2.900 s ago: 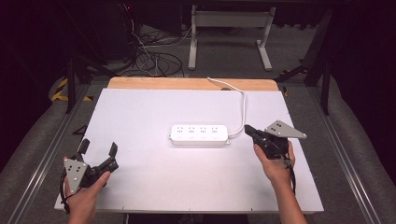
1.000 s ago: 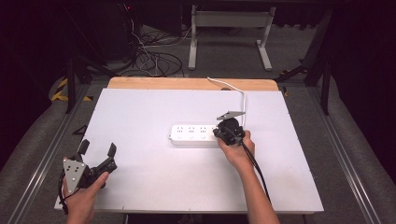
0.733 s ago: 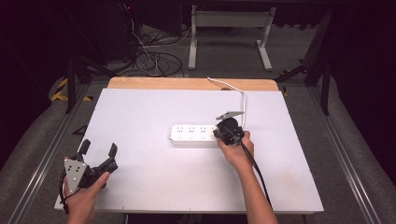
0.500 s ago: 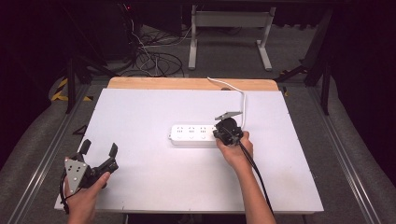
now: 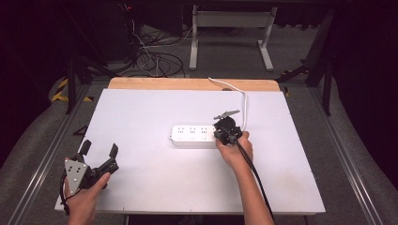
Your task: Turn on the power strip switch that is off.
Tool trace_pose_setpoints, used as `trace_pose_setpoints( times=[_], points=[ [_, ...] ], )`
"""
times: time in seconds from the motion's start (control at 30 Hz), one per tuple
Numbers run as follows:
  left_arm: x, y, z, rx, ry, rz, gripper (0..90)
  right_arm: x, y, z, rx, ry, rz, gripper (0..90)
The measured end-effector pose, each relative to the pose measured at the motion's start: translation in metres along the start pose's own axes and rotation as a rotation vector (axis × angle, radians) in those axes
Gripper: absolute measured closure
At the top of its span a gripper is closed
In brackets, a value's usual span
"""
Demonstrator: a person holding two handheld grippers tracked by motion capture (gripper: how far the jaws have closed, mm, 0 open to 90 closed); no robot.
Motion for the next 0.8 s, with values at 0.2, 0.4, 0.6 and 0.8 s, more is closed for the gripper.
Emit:
trace_pose_setpoints(
  times=[0.2,0.4,0.6,0.8],
  points=[
    [0.0000,-0.0008,0.0000,-0.004,0.001,-0.003,11.8,0.0005,-0.0004,0.0000,0.008,-0.004,0.008,90.0],
    [0.0003,0.0005,0.0004,0.001,-0.002,0.001,11.8,0.0015,-0.0004,0.0000,0.021,-0.005,0.012,90.0],
    [-0.0001,0.0004,0.0002,0.001,-0.002,0.000,11.8,0.0021,-0.0007,-0.0002,0.017,-0.017,0.027,90.0],
    [-0.0008,-0.0008,-0.0005,-0.003,0.001,-0.003,11.8,0.0021,-0.0017,-0.0001,0.013,-0.015,0.040,90.0]
  ],
)
Point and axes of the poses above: each handheld gripper's, and its own axes: x roughly forward along the jaws, z roughly out of its underside, y roughly to its right, the point moved 8 cm from there along x, roughly forward along the jaws, and after that the axes turned 11 degrees about y, right-handed, at the moved point
